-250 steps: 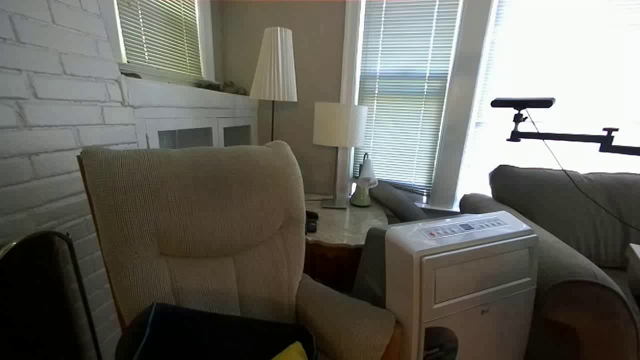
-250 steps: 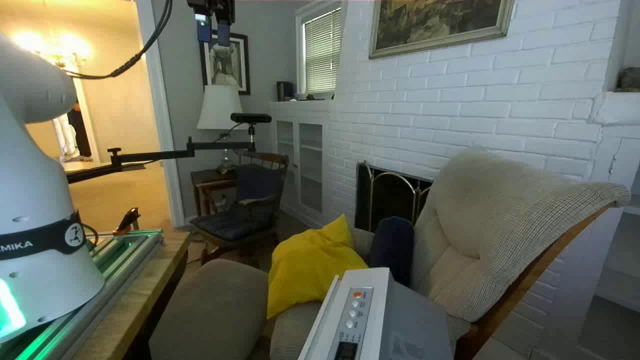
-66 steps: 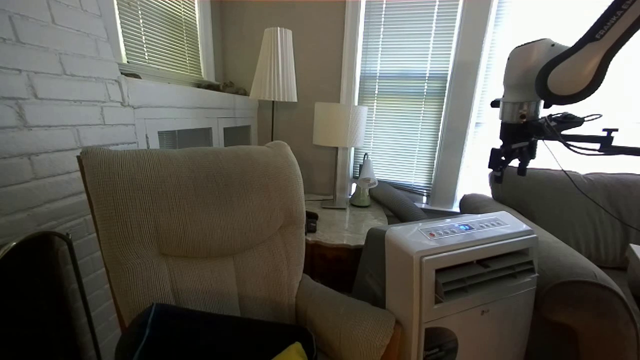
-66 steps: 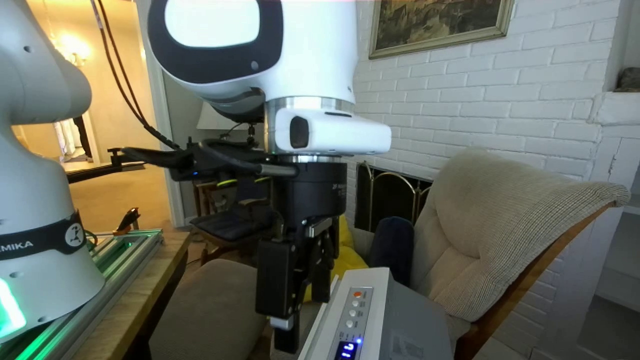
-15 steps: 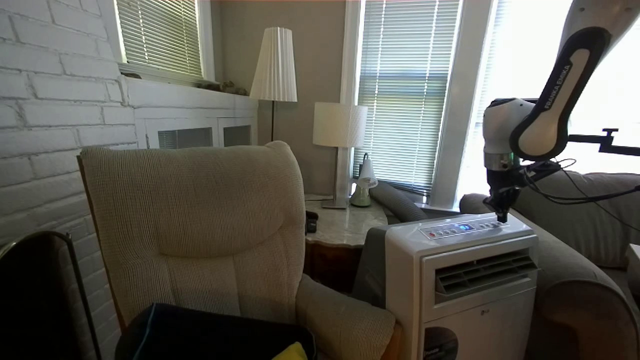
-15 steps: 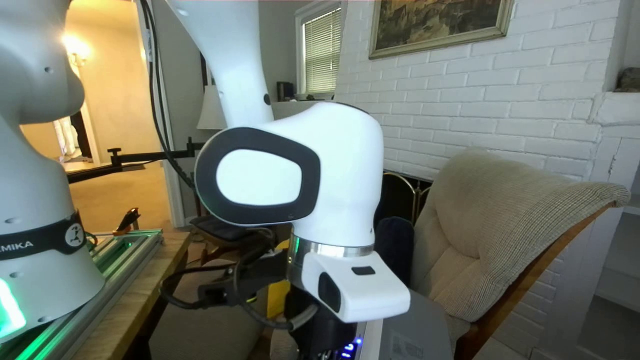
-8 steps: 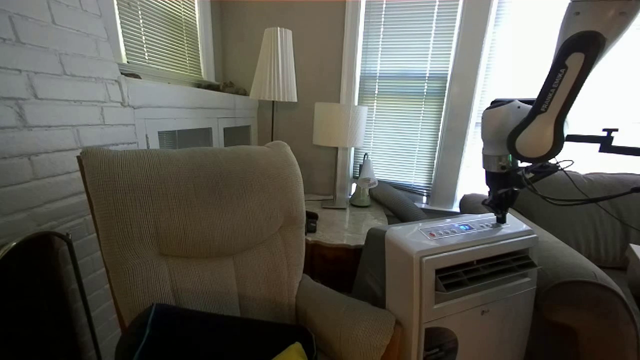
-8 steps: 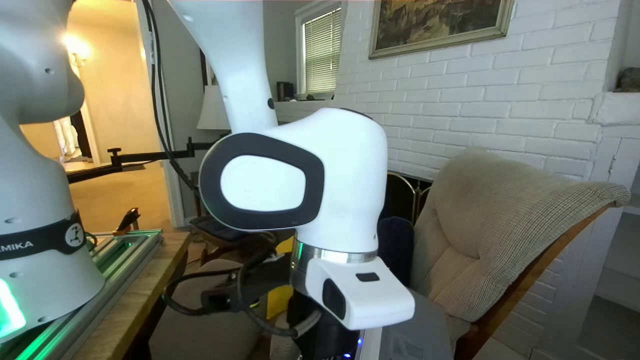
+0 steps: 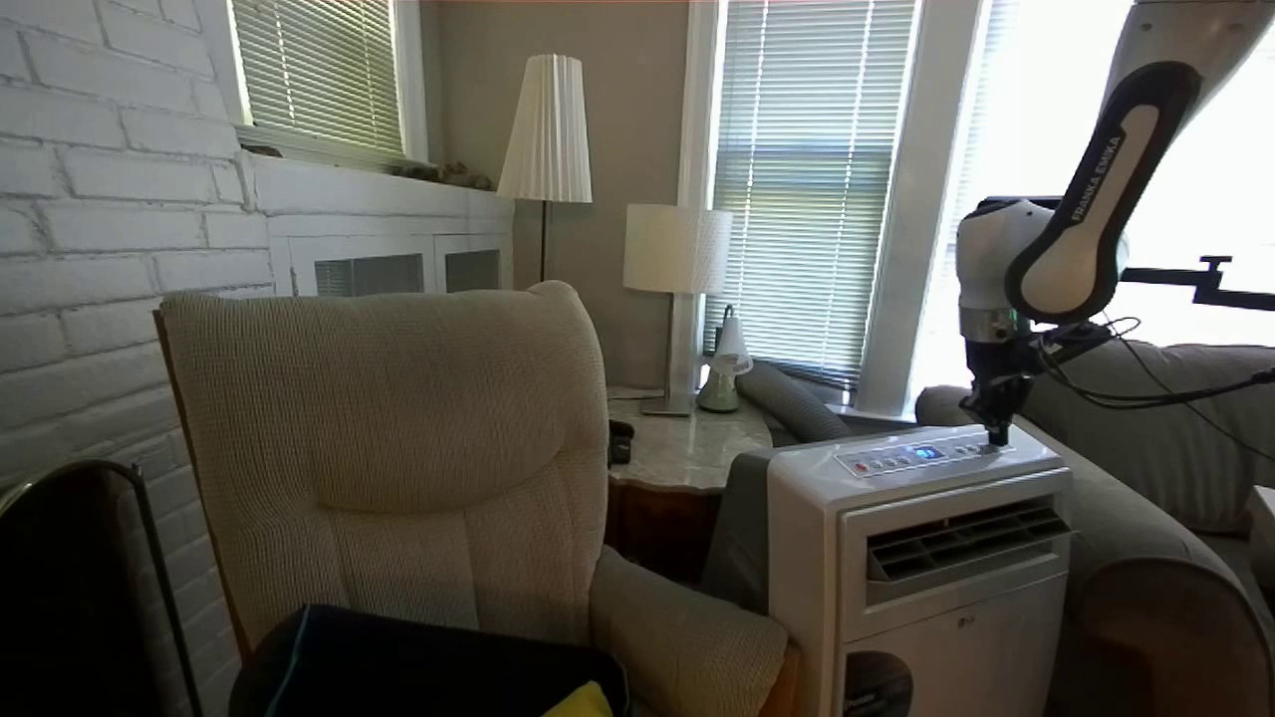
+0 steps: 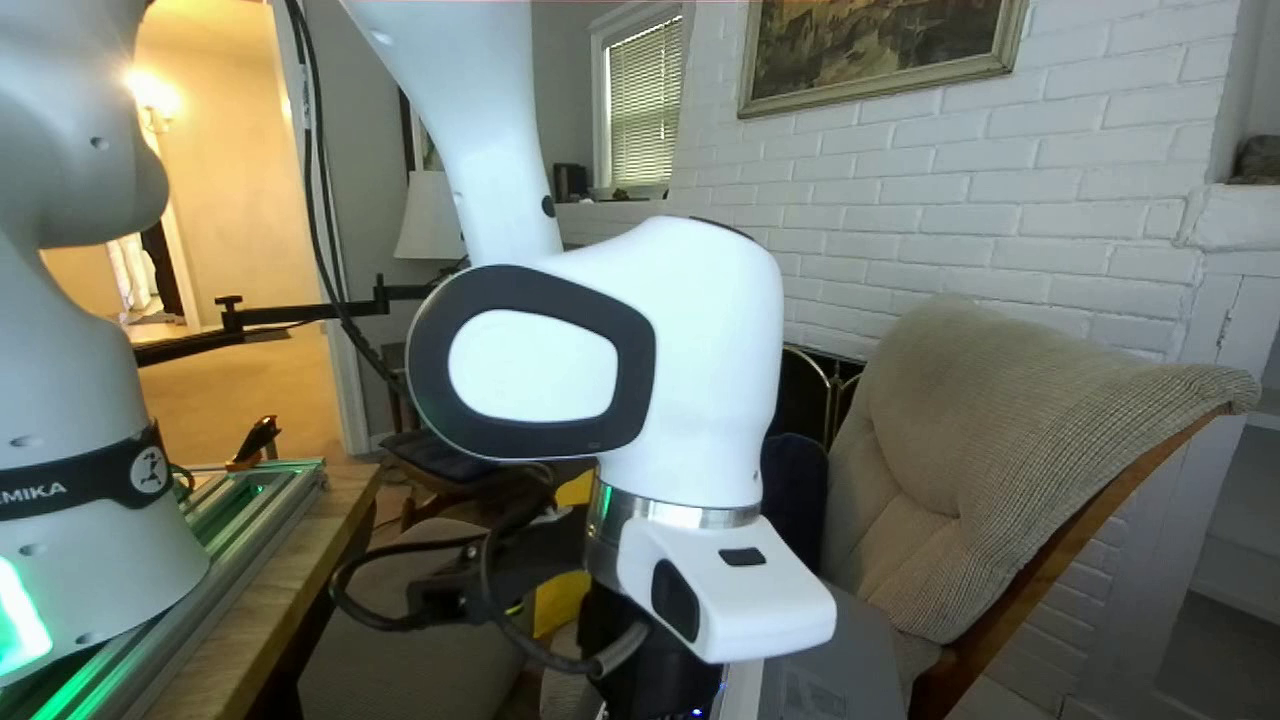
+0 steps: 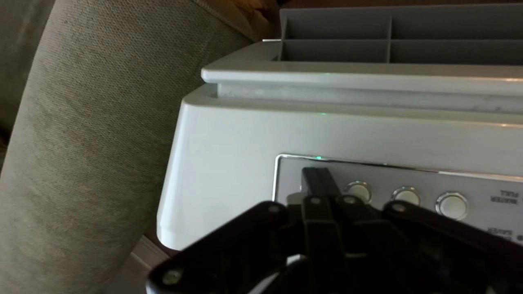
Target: Turn on the air conditioner, then press some random buttons
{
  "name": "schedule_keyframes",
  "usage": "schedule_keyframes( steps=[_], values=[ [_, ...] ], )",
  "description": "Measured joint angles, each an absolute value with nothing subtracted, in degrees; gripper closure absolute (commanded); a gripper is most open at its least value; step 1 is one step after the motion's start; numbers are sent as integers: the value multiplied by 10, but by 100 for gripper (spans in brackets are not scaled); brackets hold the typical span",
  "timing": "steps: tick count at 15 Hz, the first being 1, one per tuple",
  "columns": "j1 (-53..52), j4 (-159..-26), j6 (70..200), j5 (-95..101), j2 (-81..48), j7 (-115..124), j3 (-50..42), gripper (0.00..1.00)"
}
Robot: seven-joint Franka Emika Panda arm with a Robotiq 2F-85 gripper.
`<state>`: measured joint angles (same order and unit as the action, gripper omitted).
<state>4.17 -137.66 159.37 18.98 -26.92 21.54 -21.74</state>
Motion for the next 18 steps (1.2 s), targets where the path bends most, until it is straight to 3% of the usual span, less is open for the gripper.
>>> schedule_keyframes(
  steps=[5, 6, 8, 16, 18],
  values=[
    [29, -1376, 1586, 190, -263, 214, -217, 100],
    [22, -1376, 1579, 190, -257, 214, -219, 74],
    [3, -1377, 1554, 191, -240, 218, -227, 67],
    [-23, -1379, 1468, 200, -143, 223, -223, 10],
    [-22, -1380, 1468, 202, -125, 225, -214, 0]
  ],
)
